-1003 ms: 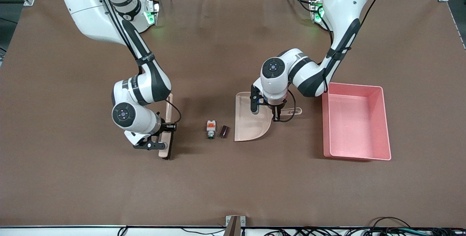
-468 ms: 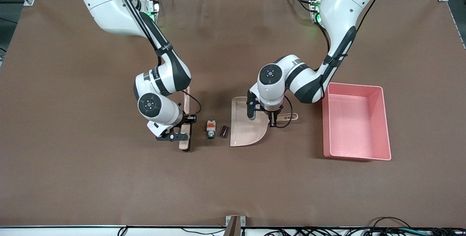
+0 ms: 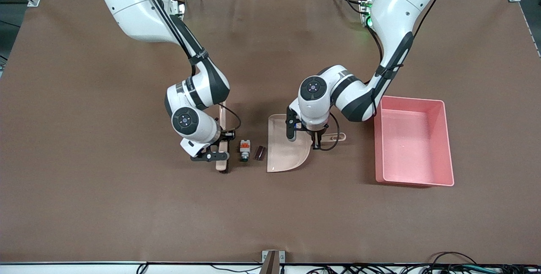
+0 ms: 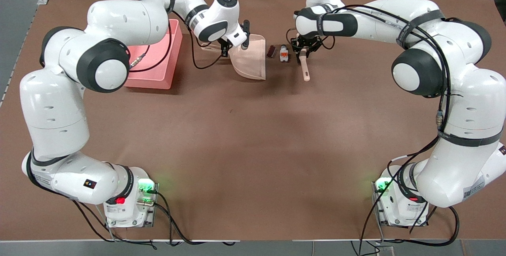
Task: Clean e-waste and dump in bin
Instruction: 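Carry the brush with the right gripper toward the switch and capacitor, then sweep the switch and capacitor into the dustpan with the right gripper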
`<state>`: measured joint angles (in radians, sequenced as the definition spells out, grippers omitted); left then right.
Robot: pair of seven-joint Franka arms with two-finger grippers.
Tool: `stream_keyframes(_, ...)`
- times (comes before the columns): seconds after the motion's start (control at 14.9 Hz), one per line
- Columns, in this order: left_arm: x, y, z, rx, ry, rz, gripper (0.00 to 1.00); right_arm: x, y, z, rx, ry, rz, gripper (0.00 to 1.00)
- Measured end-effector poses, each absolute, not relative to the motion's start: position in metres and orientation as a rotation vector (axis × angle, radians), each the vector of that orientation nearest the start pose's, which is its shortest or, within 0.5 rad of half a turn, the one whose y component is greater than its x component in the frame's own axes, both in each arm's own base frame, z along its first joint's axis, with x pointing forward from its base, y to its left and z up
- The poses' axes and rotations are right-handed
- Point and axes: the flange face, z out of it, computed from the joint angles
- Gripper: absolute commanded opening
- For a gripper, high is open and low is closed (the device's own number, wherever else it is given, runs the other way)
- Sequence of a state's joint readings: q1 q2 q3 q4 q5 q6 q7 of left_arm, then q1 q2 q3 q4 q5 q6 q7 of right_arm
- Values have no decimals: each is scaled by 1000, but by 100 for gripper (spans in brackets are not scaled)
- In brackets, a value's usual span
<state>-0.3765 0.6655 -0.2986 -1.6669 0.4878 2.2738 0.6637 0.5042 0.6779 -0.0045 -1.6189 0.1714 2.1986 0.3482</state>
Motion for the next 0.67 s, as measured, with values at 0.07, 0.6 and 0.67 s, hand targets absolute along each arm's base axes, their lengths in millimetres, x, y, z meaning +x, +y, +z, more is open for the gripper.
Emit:
stream_keyframes(0.07, 553, -399, 229, -2059, 2124, 16, 18, 595, 336, 219, -3053, -78, 219, 1)
stream_keyframes(0.6, 553, -413, 228, -2049, 2137, 3, 18, 584, 369, 217, -2988, -103, 232, 1)
stream_keyframes(0.67, 552, -415, 227, -2046, 2140, 5, 18, 583, 372, 217, -2985, -109, 231, 1)
